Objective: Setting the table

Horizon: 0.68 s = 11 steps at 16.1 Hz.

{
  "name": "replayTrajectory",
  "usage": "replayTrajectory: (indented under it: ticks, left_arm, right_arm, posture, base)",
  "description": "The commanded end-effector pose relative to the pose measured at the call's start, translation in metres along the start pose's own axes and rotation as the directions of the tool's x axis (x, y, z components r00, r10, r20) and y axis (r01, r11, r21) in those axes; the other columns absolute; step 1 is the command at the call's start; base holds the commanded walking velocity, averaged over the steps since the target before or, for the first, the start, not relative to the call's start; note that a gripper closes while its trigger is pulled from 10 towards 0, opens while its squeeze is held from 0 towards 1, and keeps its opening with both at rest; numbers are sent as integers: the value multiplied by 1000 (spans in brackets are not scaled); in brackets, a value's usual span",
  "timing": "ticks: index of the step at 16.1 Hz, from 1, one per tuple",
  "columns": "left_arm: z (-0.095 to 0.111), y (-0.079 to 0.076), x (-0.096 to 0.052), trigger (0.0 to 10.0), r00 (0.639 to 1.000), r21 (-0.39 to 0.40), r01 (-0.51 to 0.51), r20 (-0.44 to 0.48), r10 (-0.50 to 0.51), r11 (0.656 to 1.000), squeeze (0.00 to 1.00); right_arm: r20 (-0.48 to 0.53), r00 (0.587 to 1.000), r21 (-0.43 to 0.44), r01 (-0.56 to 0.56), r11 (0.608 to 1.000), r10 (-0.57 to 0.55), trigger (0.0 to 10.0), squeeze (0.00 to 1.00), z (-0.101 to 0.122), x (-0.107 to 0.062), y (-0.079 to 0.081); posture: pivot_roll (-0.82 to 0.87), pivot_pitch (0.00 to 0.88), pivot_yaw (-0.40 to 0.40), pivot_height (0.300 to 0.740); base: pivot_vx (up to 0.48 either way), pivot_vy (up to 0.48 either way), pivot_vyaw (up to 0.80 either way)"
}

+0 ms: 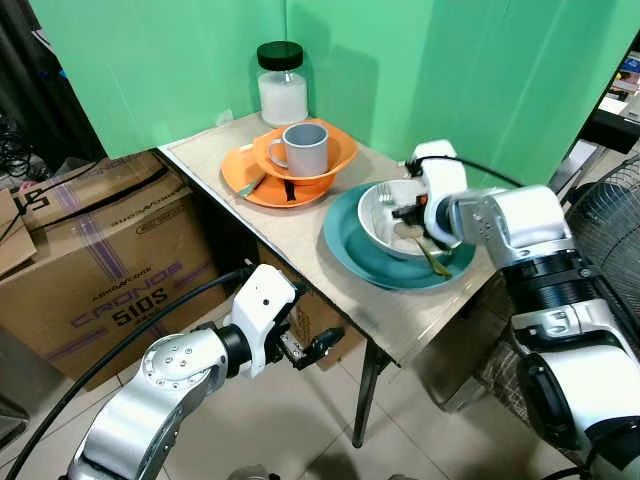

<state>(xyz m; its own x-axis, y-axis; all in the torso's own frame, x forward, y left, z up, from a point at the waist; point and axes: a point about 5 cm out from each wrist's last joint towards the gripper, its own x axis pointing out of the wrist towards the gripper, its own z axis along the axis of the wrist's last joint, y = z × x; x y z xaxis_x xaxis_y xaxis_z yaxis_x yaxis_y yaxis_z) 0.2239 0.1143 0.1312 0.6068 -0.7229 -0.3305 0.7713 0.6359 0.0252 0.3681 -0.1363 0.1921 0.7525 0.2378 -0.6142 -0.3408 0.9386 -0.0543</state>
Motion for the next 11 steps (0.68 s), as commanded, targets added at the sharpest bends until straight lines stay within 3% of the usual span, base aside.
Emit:
replayTrajectory:
  ticks: [1,3,4,5,6,7,8,10,11]
  left_arm:
    - [2,1,2,10000,1000,21,1,2,-1,1000,0]
    - [3,1,2,10000,1000,26,-8,10,8,1000,0]
    - [6,3,2,10000,999,30,-38,27,37,999,0]
    - [11,7,5,10000,993,40,-105,67,102,994,0]
    - [19,9,10,10000,981,36,-158,116,153,987,0]
    - [23,10,12,10000,974,34,-186,135,179,982,0]
    - [26,11,15,10000,966,31,-217,150,210,976,0]
    - [35,16,13,10000,920,-1,-341,203,334,940,0]
    - [36,19,9,10000,904,1,-382,207,373,924,0]
  right_arm:
    - [87,996,-21,6,1000,-4,0,0,15,-9,-2]
    - [223,975,-31,2,1000,5,0,0,26,-21,-5]
    - [328,944,-34,-18,999,28,0,0,32,-34,-6]
    - [436,898,-3,-69,998,63,0,0,33,-54,-4]
    - [567,817,-26,-113,993,108,0,0,27,-78,6]
    - [602,786,-44,-141,989,138,2118,0,21,-88,12]
    - [619,772,-56,-144,988,148,10000,0,13,-97,18]
    - [651,754,-56,-74,996,93,10000,0,-10,-119,24]
    - [656,754,-18,-48,999,47,10000,0,-14,-122,22]
  posture:
    - [-8,0,12,740]
    - [-1,0,4,740]
    - [2,0,1,740]
    - [5,0,-6,740]
    - [1,0,-6,740]
    - [-1,0,-5,740]
    - [-20,0,1,740]
    - [-46,0,8,740]
    - [-48,0,6,740]
  base:
    - [0,0,0]
    - [0,0,0]
    - [0,0,0]
    - [0,0,0]
    - [0,0,0]
    - [0,0,0]
    - [0,0,0]
    - [0,0,0]
    - [0,0,0]
